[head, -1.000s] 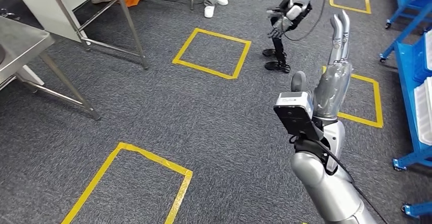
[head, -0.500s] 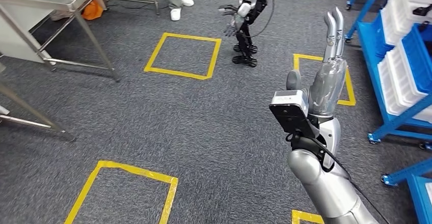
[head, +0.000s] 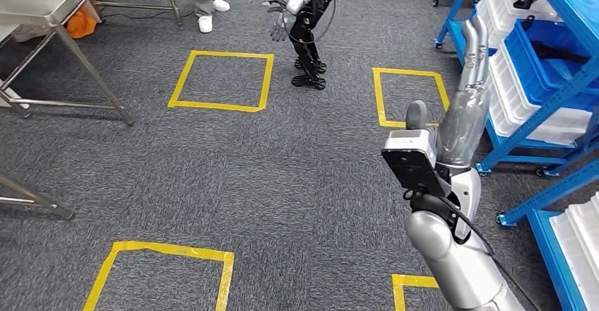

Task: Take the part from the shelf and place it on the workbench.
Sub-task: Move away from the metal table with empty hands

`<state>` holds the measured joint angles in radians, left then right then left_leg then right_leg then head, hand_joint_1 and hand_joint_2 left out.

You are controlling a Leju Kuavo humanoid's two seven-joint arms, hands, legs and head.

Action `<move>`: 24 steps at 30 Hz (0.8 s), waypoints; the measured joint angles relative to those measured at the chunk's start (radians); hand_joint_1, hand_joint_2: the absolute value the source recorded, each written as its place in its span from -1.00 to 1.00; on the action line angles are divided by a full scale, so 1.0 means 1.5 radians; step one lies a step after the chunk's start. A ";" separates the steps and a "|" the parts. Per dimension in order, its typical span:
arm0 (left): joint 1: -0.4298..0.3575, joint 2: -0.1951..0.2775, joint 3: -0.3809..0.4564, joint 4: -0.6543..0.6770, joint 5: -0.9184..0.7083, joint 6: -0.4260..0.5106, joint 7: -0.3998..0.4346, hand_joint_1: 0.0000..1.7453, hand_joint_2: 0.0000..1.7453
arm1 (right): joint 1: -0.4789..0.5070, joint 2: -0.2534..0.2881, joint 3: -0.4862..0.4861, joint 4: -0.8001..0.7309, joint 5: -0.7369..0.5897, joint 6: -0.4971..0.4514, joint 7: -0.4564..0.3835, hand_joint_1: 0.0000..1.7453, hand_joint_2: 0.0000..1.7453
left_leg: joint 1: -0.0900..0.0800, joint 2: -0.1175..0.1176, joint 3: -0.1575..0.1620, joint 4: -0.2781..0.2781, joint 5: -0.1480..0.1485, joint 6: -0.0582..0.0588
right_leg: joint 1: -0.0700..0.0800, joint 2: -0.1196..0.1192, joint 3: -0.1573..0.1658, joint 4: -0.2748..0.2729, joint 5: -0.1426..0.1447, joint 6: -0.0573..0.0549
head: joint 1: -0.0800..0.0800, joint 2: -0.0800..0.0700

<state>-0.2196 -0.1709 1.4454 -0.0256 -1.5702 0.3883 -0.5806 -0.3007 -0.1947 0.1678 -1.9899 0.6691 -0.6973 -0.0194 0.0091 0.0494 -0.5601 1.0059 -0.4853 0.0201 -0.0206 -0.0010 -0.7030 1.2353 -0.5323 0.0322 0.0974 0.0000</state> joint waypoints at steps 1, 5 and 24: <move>0.000 0.000 0.000 0.000 0.000 0.000 0.000 -1.00 -1.00 | 0.000 0.000 0.000 0.000 0.000 0.000 0.000 -1.00 -1.00 | 0.000 0.006 0.002 0.000 -0.002 -0.002 | -0.001 -0.011 0.025 -0.050 0.021 0.000 | 0.003 0.000; -0.001 0.000 0.000 0.000 0.000 0.000 0.000 -1.00 -1.00 | 0.000 0.000 0.000 0.000 0.000 0.000 -0.002 -1.00 -1.00 | -0.004 0.025 0.007 0.003 -0.008 -0.015 | 0.011 -0.028 0.069 -0.140 0.044 -0.015 | 0.005 0.000; 0.001 0.000 0.000 0.000 0.000 0.000 0.000 -1.00 -1.00 | 0.000 0.002 0.000 0.000 -0.002 0.000 -0.006 -1.00 -1.00 | 0.000 -0.048 -0.005 0.000 0.006 -0.002 | 0.007 0.048 0.054 -0.108 0.024 -0.014 | -0.021 0.000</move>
<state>-0.2187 -0.1710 1.4454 -0.0256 -1.5703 0.3883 -0.5806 -0.3012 -0.1914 0.1678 -1.9894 0.6666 -0.6971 -0.0288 0.0098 -0.0225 -0.5675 1.0057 -0.4760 0.0176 -0.0095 0.0712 -0.6219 1.0728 -0.4956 0.0107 0.0653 0.0000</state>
